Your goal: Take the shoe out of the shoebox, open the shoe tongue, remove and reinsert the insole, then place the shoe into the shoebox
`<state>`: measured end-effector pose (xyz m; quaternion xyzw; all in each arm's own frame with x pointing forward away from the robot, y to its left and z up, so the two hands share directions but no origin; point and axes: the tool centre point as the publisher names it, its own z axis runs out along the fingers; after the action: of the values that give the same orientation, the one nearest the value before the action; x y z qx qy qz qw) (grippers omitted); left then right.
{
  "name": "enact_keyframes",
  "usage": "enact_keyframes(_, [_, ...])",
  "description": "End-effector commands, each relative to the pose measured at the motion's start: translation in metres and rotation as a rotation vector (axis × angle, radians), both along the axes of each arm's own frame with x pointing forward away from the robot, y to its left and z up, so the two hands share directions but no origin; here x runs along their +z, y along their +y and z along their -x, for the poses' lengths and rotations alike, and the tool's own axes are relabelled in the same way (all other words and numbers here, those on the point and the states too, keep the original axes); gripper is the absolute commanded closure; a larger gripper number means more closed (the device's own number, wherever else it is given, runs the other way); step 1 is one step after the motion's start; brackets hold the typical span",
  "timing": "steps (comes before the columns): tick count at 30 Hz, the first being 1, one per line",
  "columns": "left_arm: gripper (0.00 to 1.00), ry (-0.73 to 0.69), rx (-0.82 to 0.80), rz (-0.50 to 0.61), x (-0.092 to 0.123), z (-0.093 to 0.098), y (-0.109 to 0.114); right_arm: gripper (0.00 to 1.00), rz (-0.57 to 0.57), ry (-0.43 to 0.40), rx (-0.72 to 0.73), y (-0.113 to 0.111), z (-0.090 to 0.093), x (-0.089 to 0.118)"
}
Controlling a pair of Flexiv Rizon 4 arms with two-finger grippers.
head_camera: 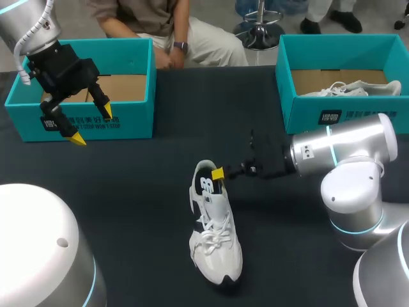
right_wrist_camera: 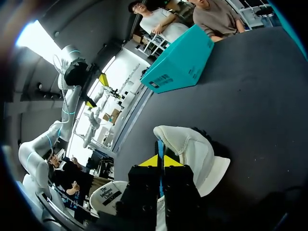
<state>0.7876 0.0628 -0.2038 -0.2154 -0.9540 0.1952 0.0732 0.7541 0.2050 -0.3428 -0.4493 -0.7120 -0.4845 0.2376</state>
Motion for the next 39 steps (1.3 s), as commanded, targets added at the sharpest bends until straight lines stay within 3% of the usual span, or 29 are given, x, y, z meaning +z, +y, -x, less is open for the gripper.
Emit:
enact_keyframes(1, [0.0,0.0,0.0,-0.002,0.0,0.0,0.0,1.0,-0.006,0.007,-0.016,0.002,0.01,-0.007])
enact_keyframes(9, [0.0,0.0,0.0,-0.002,0.0,0.0,0.0,1.0,-0.012,0.038,-0.029,0.002,0.022,-0.017])
enact_keyframes(18, [0.0,0.0,0.0,-0.002,0.0,0.0,0.0,0.96,-0.007,0.055,-0.034,0.0,0.022,-0.02])
enact_keyframes(20, [0.0,0.0,0.0,-0.002,0.0,0.0,0.0,0.9,-0.006,0.052,-0.034,0.0,0.02,-0.018])
enact_keyframes(22, [0.0,0.0,0.0,-0.002,0.0,0.0,0.0,0.76,-0.005,0.049,-0.032,0.0,0.018,-0.016])
enact_keyframes(26, [0.0,0.0,0.0,-0.002,0.0,0.0,0.0,0.63,0.0,0.036,-0.028,0.0,0.016,-0.01])
enact_keyframes(33, [0.0,0.0,0.0,-0.002,0.0,0.0,0.0,0.51,0.011,0.003,-0.019,0.003,0.01,0.002])
enact_keyframes(36, [0.0,0.0,0.0,-0.002,0.0,0.0,0.0,0.38,0.022,-0.016,-0.017,0.006,0.007,0.009])
enact_keyframes(39, [0.0,0.0,0.0,-0.002,0.0,0.0,0.0,0.31,0.031,-0.039,-0.015,0.008,0.004,0.017])
